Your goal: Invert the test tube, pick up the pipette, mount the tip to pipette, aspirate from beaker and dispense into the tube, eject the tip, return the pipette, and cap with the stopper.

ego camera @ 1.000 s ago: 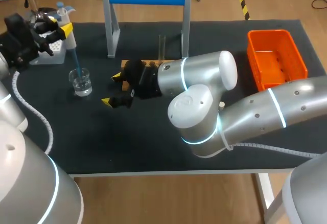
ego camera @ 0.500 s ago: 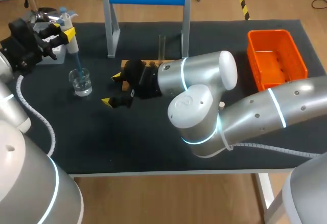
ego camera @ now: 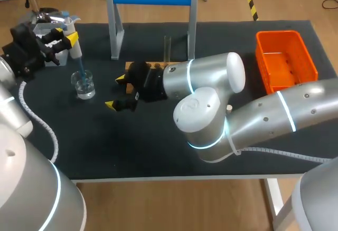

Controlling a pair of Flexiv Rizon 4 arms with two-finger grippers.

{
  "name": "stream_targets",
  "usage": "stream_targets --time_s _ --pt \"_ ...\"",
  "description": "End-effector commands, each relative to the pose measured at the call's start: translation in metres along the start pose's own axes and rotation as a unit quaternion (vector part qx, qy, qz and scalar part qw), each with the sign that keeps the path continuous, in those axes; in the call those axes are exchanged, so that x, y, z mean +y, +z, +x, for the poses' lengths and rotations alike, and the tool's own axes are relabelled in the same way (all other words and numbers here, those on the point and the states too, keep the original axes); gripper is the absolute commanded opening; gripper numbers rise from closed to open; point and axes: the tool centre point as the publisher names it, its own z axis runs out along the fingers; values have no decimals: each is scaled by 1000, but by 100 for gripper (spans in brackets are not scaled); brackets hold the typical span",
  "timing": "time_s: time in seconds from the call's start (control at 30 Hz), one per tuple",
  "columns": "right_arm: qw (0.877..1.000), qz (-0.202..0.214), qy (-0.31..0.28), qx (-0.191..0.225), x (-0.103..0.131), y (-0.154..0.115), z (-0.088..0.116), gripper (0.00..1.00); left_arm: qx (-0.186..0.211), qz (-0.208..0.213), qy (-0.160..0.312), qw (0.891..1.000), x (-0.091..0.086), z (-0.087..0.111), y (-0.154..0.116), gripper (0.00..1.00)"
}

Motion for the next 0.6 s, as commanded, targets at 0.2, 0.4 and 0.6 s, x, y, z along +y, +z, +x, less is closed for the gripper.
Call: stream_targets --time_s 0.2,0.4,0.6 --pt "1000 -2 0 1 -1 1 0 100 -5 2 0 1000 5 -3 2 0" --pt "1000 -2 0 1 -1 1 0 100 -5 2 0 1000 8 -4 2 0" --pt "1000 -2 0 1 -1 1 0 100 -5 0 1 1000 9 -5 2 0"
